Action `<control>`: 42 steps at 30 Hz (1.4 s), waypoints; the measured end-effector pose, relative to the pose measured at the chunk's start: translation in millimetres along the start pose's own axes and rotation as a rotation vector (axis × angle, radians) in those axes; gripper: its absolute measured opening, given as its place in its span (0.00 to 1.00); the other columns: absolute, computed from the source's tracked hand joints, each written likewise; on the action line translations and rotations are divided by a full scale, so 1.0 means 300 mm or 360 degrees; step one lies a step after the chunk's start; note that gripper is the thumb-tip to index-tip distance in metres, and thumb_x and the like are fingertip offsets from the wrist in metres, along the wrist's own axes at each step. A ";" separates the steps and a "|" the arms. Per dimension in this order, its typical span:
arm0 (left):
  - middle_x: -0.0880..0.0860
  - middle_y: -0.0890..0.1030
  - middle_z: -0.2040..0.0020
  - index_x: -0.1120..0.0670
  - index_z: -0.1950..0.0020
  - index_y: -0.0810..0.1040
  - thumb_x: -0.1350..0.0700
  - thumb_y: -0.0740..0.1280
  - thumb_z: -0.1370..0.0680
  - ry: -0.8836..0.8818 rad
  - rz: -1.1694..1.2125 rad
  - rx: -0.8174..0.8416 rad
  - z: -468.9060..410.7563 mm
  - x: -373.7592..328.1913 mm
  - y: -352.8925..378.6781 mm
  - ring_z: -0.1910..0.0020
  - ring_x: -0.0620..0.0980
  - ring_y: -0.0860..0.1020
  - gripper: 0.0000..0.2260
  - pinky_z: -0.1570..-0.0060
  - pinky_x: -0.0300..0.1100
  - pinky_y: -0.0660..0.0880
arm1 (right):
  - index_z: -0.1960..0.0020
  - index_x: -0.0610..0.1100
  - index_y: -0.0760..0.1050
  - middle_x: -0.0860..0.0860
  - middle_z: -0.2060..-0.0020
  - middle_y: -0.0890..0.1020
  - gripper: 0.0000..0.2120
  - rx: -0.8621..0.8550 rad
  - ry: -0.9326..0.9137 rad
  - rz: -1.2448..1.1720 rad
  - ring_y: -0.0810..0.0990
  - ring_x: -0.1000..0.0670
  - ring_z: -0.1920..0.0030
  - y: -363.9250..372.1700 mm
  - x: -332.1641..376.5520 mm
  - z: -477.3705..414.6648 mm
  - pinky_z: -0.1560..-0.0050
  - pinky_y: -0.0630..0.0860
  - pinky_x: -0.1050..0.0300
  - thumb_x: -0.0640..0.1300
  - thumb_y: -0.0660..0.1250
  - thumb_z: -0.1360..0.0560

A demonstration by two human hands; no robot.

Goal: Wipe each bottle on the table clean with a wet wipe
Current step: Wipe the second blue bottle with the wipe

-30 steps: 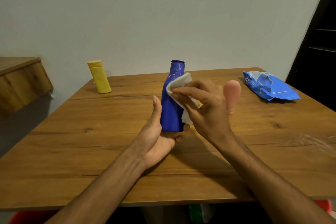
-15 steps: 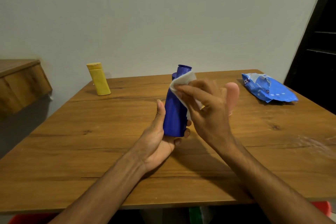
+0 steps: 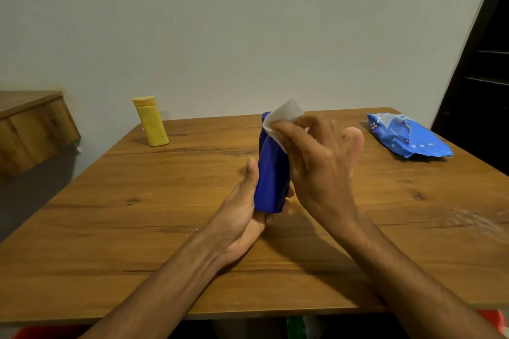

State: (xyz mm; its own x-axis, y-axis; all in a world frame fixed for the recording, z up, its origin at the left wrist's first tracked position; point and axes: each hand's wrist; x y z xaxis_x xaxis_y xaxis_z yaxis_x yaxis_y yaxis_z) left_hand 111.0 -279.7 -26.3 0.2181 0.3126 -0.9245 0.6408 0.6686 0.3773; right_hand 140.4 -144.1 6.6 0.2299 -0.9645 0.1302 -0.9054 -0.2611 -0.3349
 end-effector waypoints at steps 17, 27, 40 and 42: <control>0.55 0.82 0.53 0.54 0.38 0.77 0.35 0.60 0.29 0.0060 -0.0194 -0.0080 0.005 0.005 0.007 0.58 0.47 0.78 0.29 0.60 0.39 0.74 | 0.47 0.46 0.76 0.47 0.51 0.77 0.09 0.0015 -0.0002 0.0244 0.72 0.48 0.50 -0.023 -0.019 -0.019 0.51 0.57 0.55 0.40 0.69 0.26; 0.56 0.82 0.52 0.53 0.41 0.80 0.36 0.61 0.27 0.0017 -0.0049 -0.0044 0.005 0.000 0.002 0.56 0.50 0.79 0.26 0.56 0.42 0.73 | 0.46 0.47 0.75 0.47 0.52 0.78 0.09 -0.0079 -0.0060 0.0215 0.72 0.49 0.51 -0.011 -0.024 -0.010 0.51 0.56 0.58 0.40 0.69 0.26; 0.60 0.76 0.46 0.57 0.27 0.68 0.35 0.63 0.25 -0.0202 0.0465 0.0261 -0.004 -0.018 -0.018 0.56 0.51 0.77 0.35 0.58 0.43 0.76 | 0.43 0.48 0.79 0.56 0.53 0.76 0.11 -0.0203 0.0107 -0.0324 0.75 0.53 0.52 -0.009 -0.037 -0.008 0.52 0.67 0.57 0.42 0.68 0.25; 0.60 0.76 0.47 0.58 0.27 0.67 0.35 0.64 0.26 -0.0232 0.0476 0.0290 -0.005 -0.017 -0.022 0.57 0.52 0.77 0.36 0.57 0.43 0.76 | 0.42 0.52 0.77 0.57 0.53 0.75 0.13 -0.0235 0.0218 -0.0448 0.74 0.56 0.52 -0.010 -0.032 -0.008 0.51 0.66 0.61 0.42 0.69 0.25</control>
State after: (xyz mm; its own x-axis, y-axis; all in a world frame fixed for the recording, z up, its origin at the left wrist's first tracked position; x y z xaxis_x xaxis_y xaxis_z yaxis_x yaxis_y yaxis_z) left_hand 104.5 -284.6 -23.8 0.5094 0.3675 -0.7781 0.6508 0.4271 0.6278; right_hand 140.1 -134.0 8.7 0.4369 -0.8385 0.3256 -0.8576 -0.4975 -0.1305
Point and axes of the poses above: each hand's wrist, its own z-axis away from the middle knuckle, its own y-axis out of the palm, x = y × z
